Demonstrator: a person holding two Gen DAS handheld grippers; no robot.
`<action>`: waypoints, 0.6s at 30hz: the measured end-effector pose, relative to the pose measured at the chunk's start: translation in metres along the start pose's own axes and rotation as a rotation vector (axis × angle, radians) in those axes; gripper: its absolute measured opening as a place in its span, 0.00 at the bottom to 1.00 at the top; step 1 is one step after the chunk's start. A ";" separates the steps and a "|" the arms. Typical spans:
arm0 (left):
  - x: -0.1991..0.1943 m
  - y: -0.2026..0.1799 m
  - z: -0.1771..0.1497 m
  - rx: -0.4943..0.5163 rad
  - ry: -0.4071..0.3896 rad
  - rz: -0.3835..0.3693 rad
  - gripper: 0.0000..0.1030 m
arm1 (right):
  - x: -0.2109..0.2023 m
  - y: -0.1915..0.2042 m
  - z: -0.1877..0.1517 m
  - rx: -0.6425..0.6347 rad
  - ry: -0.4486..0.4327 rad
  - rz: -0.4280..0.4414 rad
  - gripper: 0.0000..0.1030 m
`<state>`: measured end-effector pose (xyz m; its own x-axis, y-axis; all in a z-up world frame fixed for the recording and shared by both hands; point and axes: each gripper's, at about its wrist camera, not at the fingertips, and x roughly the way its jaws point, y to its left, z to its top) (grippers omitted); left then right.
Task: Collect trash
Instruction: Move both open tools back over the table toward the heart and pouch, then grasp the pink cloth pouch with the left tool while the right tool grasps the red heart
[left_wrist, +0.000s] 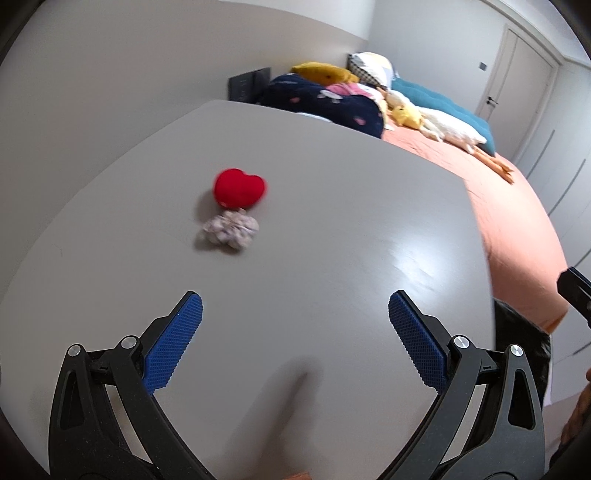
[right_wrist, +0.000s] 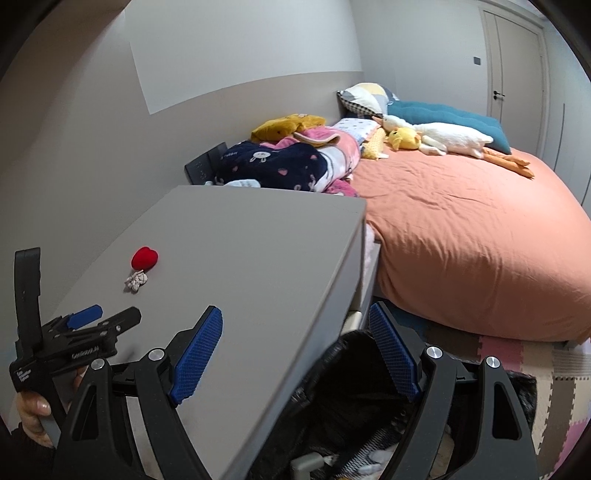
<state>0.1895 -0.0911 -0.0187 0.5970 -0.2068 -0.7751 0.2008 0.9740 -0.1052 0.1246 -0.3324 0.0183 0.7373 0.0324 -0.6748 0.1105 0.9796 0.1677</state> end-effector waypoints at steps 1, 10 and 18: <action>0.004 0.003 0.003 -0.001 0.003 0.008 0.95 | 0.005 0.002 0.002 -0.002 0.003 0.003 0.80; 0.030 0.027 0.024 -0.004 0.023 0.043 0.89 | 0.049 0.023 0.019 -0.007 0.034 0.034 0.80; 0.047 0.039 0.034 -0.003 0.044 0.069 0.77 | 0.076 0.047 0.030 -0.032 0.049 0.065 0.80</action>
<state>0.2514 -0.0661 -0.0382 0.5749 -0.1352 -0.8070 0.1577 0.9861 -0.0528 0.2057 -0.2894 -0.0032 0.7087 0.1049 -0.6977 0.0415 0.9810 0.1896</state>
